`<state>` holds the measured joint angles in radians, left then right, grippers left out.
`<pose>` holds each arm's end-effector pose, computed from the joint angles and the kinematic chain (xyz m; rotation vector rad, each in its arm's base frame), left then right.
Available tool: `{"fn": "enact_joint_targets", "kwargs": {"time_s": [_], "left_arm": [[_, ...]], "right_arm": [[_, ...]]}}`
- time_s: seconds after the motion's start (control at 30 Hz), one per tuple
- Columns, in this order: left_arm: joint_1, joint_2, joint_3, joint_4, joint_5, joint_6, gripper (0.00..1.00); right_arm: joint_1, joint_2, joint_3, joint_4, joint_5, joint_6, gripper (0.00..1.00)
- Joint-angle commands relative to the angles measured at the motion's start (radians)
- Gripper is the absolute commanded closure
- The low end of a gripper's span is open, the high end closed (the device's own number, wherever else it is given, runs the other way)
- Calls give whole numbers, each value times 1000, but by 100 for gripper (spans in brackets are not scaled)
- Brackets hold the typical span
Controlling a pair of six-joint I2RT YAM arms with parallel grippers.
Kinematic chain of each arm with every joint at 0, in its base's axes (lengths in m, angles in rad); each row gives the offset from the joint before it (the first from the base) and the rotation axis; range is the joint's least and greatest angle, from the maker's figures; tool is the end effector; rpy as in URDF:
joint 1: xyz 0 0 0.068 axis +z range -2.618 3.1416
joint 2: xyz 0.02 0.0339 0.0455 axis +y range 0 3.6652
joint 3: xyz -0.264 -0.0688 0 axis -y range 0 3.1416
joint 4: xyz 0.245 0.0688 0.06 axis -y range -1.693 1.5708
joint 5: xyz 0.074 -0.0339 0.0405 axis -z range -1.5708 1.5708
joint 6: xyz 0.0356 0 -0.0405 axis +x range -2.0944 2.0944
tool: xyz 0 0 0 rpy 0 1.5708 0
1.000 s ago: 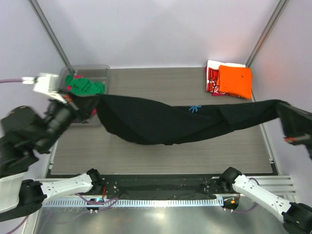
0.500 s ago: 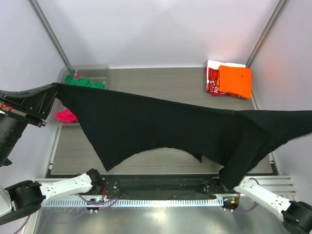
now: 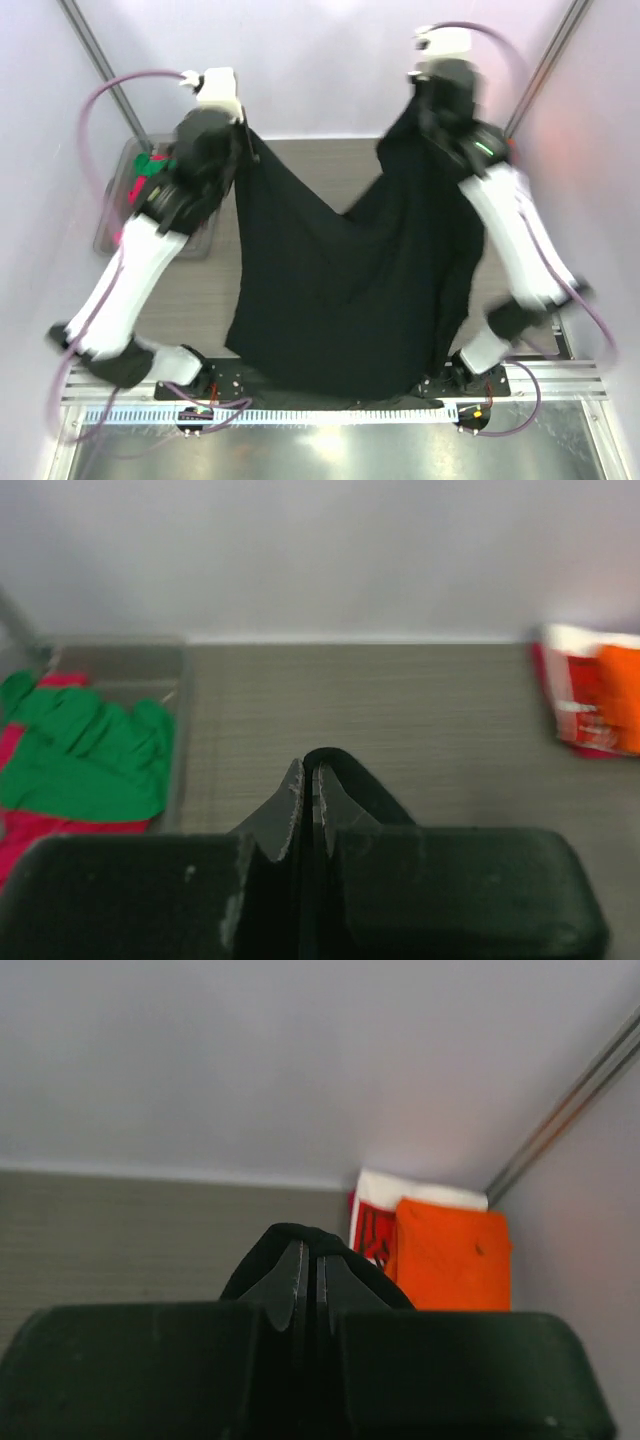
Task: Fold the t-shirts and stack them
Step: Flatten the tshirt out
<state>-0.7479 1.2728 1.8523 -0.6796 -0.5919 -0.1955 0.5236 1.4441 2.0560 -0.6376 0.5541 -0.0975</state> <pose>0.1731 -0.1335 0.5399 0.0117 1.6585 -0.2229 0.2319 0.1123 0.5626 -0.0640 1.5925 -0.1104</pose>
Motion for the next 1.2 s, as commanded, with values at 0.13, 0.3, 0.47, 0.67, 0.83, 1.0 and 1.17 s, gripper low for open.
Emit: {"fn": "enact_joint_targets", "kwargs": {"time_s": [0.13,0.3,0.47,0.67,0.83,1.0,1.17], "left_arm": [[479,532,138,-138,276,-303,100],[525,755,279,-276,360,-332,33],[525,628,47,-134,369,-363,26],[486,515,-200,-40,385,-366,26],[481,497,-435,90,464,-410,28],[481,559,-518,161,521,-417,31],[482,625,-535,179,529,-432,32]], "right_arm": [[-161,708,441,-82,0,69,53],[-175,754,386,-111,-28,182,0],[-169,553,-21,35,-117,237,0],[-183,348,-394,50,-223,367,0],[-240,366,-585,61,-379,435,0],[-307,462,-597,61,-464,467,0],[-339,562,-560,23,-468,481,0]]}}
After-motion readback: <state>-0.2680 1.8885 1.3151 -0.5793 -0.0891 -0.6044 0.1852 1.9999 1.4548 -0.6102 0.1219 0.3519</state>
